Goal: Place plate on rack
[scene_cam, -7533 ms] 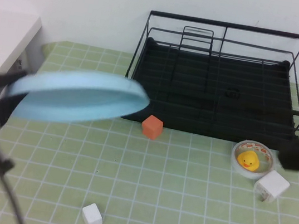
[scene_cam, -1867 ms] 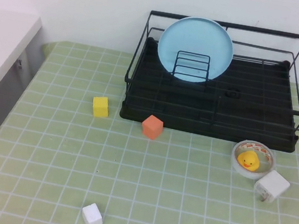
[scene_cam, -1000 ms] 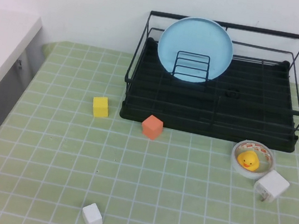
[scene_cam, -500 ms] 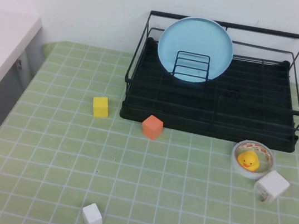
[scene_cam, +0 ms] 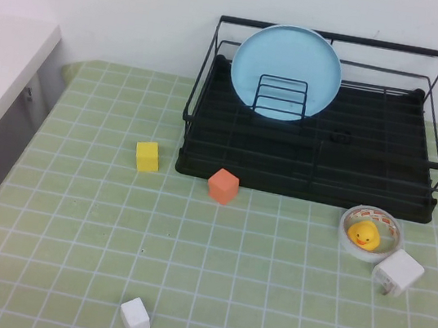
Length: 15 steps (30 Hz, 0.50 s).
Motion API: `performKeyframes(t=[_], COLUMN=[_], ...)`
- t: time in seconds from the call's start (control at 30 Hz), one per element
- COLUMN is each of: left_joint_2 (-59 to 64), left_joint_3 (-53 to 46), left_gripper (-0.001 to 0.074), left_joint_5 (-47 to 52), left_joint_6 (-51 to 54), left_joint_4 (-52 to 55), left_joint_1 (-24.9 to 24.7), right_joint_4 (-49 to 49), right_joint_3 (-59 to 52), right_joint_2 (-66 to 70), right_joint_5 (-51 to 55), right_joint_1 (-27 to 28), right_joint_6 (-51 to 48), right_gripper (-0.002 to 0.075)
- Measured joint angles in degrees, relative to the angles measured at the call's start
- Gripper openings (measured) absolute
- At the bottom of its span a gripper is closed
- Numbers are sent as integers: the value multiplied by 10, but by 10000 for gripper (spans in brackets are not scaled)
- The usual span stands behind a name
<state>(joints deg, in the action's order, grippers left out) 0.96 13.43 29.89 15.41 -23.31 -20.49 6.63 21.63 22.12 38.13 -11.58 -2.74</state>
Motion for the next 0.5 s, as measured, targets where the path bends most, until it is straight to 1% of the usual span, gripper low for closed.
performKeyframes(t=[0.1,0.2,0.33,0.43,0.5], left_joint_2=[0,-1,-14,-15,-17], left_joint_3=[-7,-31,-72,-101,-116], left_gripper=[0,0,0,0,0], left_joint_5=[-30,-106,-182,-194,-194], left_joint_6=[0,-13,-42,-81,-143], left_joint_4=[64,92,108,141,189], left_joint_1=[-1,6,42,71,89], right_joint_4=[0,0,0,0,0], right_joint_3=[0,0,0,0,0], right_joint_2=[0,0,0,0,0], right_joint_5=[0,0,1,1,1], right_joint_1=[0,0,0,0,0], right_joint_6=[0,0,0,0,0], right_gripper=[0,0,0,0,0])
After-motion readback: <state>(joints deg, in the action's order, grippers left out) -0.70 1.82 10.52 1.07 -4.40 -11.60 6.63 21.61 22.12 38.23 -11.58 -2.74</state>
